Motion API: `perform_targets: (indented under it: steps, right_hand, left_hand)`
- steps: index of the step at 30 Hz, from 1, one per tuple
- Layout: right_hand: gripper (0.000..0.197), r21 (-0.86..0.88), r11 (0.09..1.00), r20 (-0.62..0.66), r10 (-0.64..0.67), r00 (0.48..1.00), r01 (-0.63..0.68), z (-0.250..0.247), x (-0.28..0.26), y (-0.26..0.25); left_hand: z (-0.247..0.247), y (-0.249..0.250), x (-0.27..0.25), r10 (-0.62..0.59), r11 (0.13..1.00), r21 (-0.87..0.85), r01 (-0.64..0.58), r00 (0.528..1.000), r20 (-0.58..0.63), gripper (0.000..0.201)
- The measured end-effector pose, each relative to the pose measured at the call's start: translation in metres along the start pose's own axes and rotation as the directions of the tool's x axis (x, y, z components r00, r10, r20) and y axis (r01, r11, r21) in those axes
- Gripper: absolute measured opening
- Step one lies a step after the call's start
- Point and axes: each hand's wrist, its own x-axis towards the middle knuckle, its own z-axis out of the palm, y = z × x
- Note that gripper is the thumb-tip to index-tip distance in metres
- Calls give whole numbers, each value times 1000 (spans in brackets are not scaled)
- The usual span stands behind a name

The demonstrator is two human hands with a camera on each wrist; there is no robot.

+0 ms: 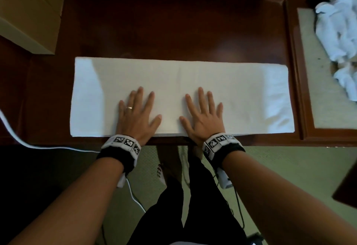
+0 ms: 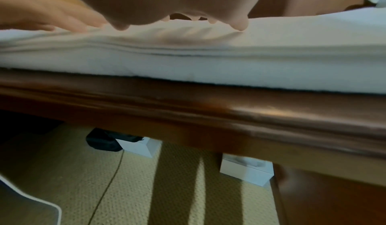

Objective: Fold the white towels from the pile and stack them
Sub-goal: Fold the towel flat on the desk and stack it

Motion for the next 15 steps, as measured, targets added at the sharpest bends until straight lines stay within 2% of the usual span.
perform_targets:
  steps: [3, 6, 9, 11, 15]
  right_hand:
    - [69, -27, 999, 21, -21, 1000, 22, 4, 8, 15]
    - [66, 18, 992, -19, 123, 992, -123, 8, -8, 81]
    - [64, 133, 909, -34, 402, 915, -395, 3, -31, 158]
    - [64, 194, 842, -30, 518, 855, -503, -6, -40, 189]
    - [55, 325, 800, -173, 574, 800, -504, -25, -31, 209]
  left_hand:
    - [18, 17, 5, -37, 999, 17, 36, 999, 38, 74]
    - [26, 14, 4, -47, 998, 33, 47, 999, -11, 76]
    - [24, 19, 6, -75, 996, 46, 76, 997, -21, 78]
    - [23, 23, 8, -104, 994, 46, 104, 995, 1, 80]
    - [16, 30, 10, -155, 988, 28, 154, 987, 41, 81]
